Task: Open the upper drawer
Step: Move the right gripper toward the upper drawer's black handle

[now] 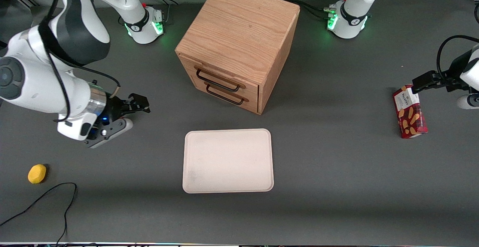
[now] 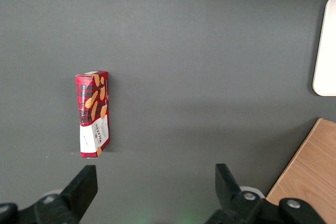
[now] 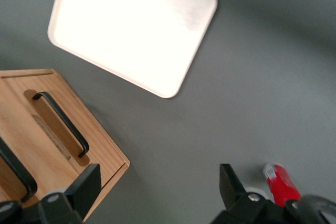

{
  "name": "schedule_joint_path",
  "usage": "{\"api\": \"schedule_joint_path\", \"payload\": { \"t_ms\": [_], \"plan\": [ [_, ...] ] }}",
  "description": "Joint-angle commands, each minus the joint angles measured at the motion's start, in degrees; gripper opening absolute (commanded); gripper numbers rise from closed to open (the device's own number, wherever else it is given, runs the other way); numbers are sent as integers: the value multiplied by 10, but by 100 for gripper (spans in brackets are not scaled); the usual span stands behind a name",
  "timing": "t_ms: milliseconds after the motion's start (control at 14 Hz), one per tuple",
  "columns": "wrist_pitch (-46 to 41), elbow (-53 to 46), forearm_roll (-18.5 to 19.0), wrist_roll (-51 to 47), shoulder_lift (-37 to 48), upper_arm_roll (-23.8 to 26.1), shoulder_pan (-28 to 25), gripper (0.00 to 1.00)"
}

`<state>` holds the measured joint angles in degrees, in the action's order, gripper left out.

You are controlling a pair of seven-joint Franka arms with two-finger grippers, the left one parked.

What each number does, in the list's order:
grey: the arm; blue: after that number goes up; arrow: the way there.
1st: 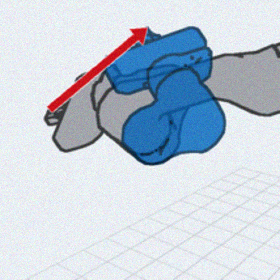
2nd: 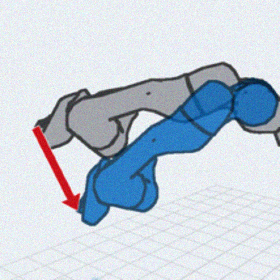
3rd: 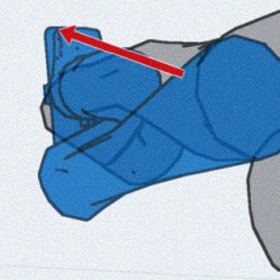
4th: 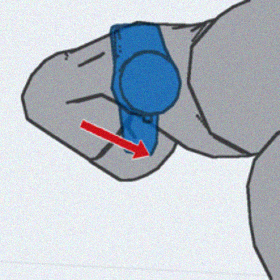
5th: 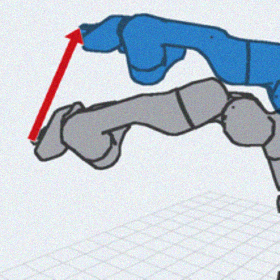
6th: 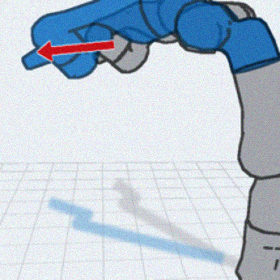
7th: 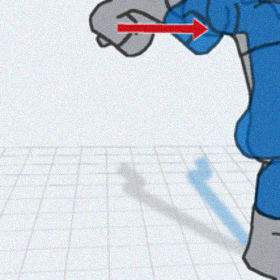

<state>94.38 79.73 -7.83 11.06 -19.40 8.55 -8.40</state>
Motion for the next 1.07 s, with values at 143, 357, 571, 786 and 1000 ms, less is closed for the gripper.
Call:
{"api": "schedule_joint_path", "payload": {
  "t_ms": [143, 357, 571, 786, 1000],
  "plan": [
    [30, -17, -5, 44, -25, 15, -50, 100],
    [31, -14, -10, 109, -34, 15, -91, 100],
    [33, -13, -11, 113, -53, 15, -120, 100],
    [34, -12, -12, 116, -70, 16, -147, 100],
    [27, -2, -15, 113, -69, 17, -151, 100]
  ]
}}
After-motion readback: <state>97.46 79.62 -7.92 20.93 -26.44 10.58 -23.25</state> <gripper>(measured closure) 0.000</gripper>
